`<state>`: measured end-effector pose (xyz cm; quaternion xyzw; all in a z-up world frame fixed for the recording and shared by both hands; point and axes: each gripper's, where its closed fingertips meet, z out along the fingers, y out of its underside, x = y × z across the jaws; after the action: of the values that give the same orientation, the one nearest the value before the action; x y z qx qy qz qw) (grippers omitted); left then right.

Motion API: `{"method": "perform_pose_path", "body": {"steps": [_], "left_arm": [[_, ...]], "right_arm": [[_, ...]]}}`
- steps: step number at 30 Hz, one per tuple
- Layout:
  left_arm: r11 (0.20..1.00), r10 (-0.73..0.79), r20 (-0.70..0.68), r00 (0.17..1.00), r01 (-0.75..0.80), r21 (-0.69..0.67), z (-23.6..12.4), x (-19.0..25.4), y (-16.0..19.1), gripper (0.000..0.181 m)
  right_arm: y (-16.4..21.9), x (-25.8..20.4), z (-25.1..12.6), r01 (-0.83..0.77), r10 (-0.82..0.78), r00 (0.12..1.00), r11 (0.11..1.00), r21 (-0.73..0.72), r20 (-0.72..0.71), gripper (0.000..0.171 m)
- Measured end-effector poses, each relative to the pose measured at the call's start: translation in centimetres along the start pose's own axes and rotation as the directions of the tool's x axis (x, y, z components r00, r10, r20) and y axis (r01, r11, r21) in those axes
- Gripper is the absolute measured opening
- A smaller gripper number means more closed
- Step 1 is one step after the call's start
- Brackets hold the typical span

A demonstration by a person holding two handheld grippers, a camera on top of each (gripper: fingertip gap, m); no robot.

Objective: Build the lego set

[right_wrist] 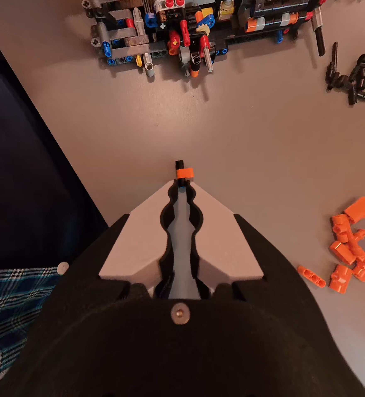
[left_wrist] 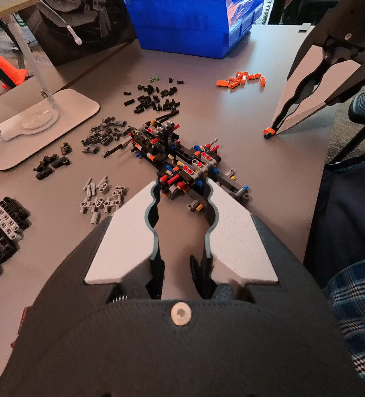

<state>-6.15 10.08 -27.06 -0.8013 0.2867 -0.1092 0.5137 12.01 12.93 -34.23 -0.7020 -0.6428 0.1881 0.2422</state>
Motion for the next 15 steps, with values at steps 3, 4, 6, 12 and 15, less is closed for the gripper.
{"method": "perform_pose_path", "body": {"steps": [3,4,6,12,15], "left_arm": [[1.0,-0.001,0.008,1.0,0.001,-0.002,-0.3,-0.1,0.2,0.038],[1.0,-0.003,0.01,1.0,0.003,-0.004,-0.4,-0.1,0.2,0.038],[1.0,-0.005,0.016,1.0,0.005,-0.006,-0.5,-0.1,0.3,0.038],[1.0,-0.002,0.004,1.0,0.002,-0.003,-0.5,-0.2,-0.7,0.037],[0.999,0.032,0.0,0.999,-0.032,-0.027,0.1,-0.6,-1.2,0.038]], "right_arm": [[-0.6,0.1,0.1,0.026,-0.026,1.0,1.0,0.015,0.003,0.004],[-0.9,0.1,0.1,0.029,-0.029,1.0,0.999,0.025,0.01,0.004],[-1.5,0.3,-0.1,0.031,-0.032,0.999,0.998,0.051,0.008,0.004],[-4.5,1.7,-1.1,0.08,-0.074,0.996,0.987,0.136,-0.049,0.004],[-6.2,2.3,-1.4,0.11,-0.097,0.992,0.978,0.176,-0.078,0.004]]}}
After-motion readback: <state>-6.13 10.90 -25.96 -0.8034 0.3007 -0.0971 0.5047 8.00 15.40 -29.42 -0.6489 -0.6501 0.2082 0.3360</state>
